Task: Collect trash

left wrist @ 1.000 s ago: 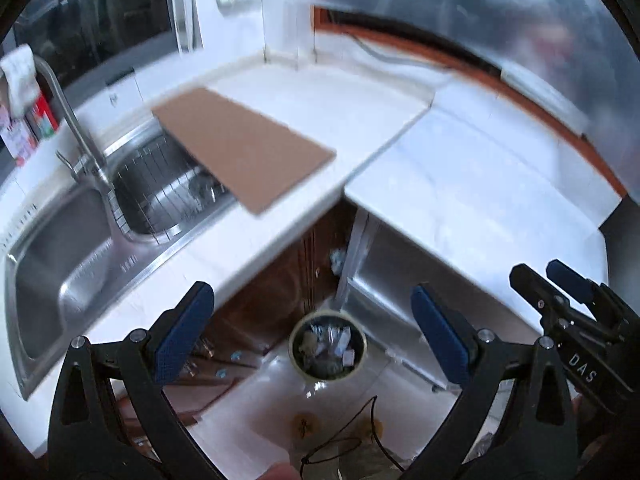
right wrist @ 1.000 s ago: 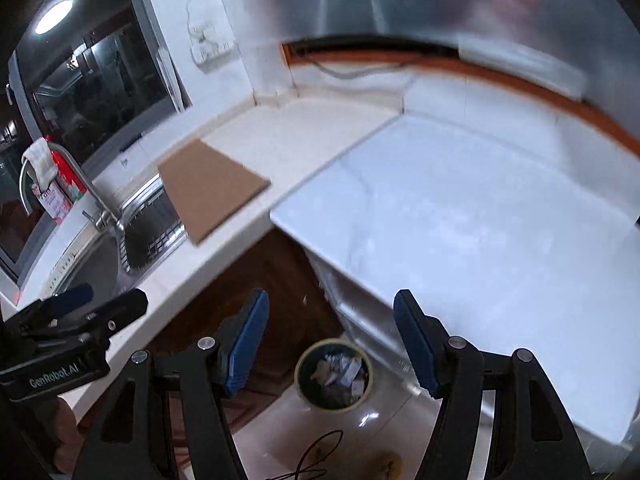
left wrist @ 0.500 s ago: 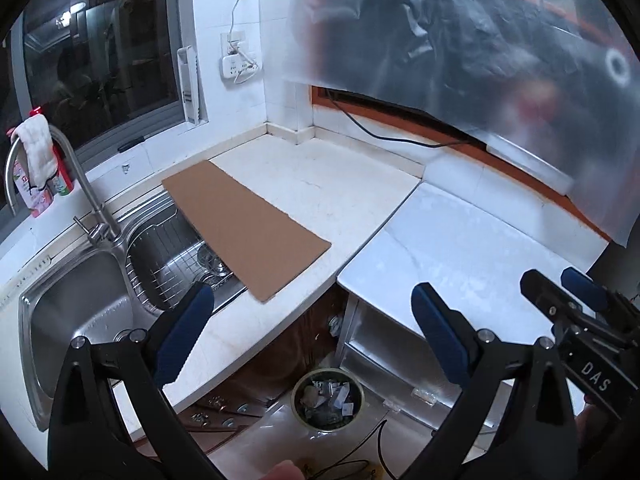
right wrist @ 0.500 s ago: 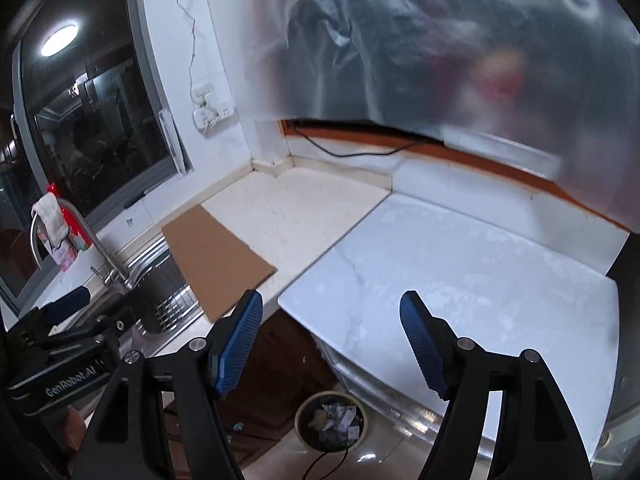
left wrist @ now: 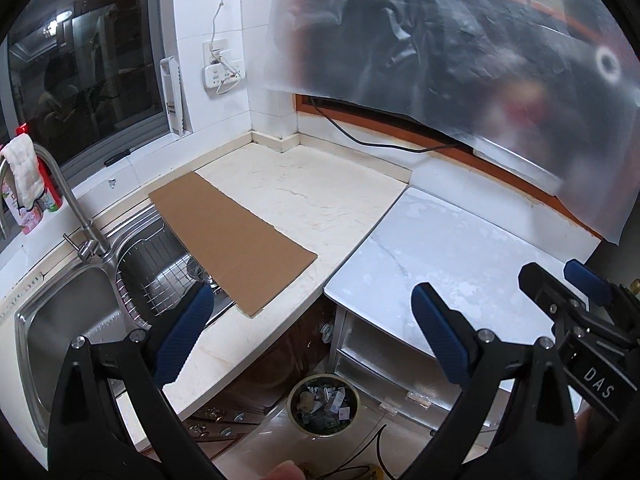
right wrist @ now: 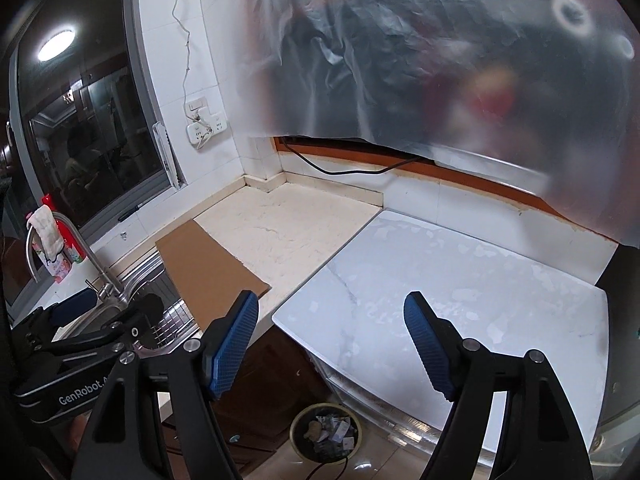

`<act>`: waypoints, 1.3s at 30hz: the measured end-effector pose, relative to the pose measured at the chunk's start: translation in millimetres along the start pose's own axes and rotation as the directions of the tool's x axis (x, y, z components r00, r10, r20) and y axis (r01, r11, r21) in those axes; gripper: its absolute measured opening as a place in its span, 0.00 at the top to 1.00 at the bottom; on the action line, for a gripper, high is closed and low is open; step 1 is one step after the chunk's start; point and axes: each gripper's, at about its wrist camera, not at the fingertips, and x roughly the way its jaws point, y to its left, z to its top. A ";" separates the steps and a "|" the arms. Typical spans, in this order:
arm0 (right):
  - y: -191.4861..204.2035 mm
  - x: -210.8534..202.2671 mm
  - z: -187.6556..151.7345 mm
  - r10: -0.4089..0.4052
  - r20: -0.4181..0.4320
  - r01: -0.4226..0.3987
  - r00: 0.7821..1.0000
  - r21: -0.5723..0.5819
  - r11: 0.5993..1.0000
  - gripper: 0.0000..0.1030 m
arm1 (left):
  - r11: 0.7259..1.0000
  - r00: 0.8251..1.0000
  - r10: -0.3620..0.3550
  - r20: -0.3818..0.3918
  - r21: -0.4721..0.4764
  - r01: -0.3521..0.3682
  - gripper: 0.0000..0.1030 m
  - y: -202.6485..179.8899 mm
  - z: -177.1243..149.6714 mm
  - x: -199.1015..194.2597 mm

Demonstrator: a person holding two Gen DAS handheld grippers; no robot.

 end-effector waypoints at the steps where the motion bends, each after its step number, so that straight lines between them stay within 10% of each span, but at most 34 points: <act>1: 0.5 -0.3 -1.4 -0.001 0.000 0.001 1.000 0.000 1.000 0.26 | 1.000 1.000 -0.002 0.000 0.004 0.002 0.05 0.1 -0.7 -0.6; 39: -7.0 -8.8 -20.1 0.015 -0.002 -0.015 1.000 -0.012 1.000 0.25 | 1.000 1.000 0.006 0.001 0.021 -0.006 0.05 -3.0 -23.9 -17.3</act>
